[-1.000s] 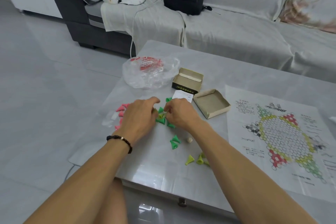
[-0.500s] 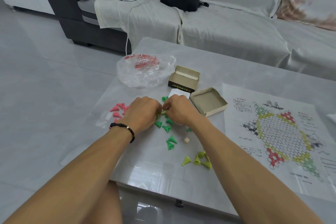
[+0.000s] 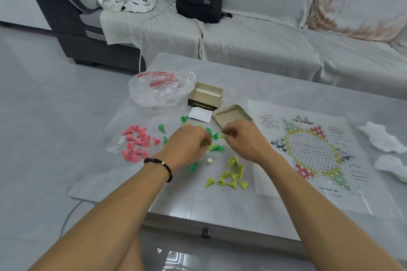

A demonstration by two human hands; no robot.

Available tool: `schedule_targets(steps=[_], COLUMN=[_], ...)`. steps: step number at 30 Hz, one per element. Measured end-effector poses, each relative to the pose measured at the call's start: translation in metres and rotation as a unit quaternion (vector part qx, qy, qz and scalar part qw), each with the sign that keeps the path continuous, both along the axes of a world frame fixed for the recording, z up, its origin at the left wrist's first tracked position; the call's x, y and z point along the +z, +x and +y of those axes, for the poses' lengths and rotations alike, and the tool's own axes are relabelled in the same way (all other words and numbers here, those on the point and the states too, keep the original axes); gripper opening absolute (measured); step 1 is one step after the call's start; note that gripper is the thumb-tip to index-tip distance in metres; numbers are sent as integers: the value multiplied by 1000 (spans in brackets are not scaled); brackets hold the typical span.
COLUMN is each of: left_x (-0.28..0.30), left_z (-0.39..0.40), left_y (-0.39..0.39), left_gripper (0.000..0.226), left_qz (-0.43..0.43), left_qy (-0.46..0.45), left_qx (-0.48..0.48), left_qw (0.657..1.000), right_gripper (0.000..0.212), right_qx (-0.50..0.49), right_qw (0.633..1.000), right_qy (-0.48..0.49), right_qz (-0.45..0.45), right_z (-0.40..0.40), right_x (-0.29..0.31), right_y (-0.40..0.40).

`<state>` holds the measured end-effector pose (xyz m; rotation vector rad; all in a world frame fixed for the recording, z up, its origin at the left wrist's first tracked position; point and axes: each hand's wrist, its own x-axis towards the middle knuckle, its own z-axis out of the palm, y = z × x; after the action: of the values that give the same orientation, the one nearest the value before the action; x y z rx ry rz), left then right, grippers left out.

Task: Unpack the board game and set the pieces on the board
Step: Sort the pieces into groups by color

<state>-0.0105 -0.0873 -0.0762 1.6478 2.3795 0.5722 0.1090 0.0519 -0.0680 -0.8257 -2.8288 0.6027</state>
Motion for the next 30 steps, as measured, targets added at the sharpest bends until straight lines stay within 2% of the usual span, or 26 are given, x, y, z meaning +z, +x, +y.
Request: schedule_targets(steps=[6,11,16,20,25,30], left_x=[-11,-17,-21,-24,-21,-14], left_z=[19,26,27,24,19,12], left_y=[32,41,42,42,37,5], left_gripper=[25,29,41,35,40,35], left_qz=[10,38,65,50,14,-1], left_qy=[-72,-99,-90,-79,-70,-12], left_qx=[-53,-68,-70,-69,-77,5], left_qw=[996,992,991,993,994,1000], right_gripper=[30,29,29,33,37,32], right_qx=[-28,-18,-19,-17,-22,-12], right_qw=[996,992,993,993,995,999], right_qy=[-46,-63,-60,-64,-52,-33], right_qz=[-69,-106,-101,-101,-81,-27], right_z=[15,16,15,15,15,12], right_x=[0,-14,-22,-22,-17,-5], right_y=[54,62,60,64,63,35])
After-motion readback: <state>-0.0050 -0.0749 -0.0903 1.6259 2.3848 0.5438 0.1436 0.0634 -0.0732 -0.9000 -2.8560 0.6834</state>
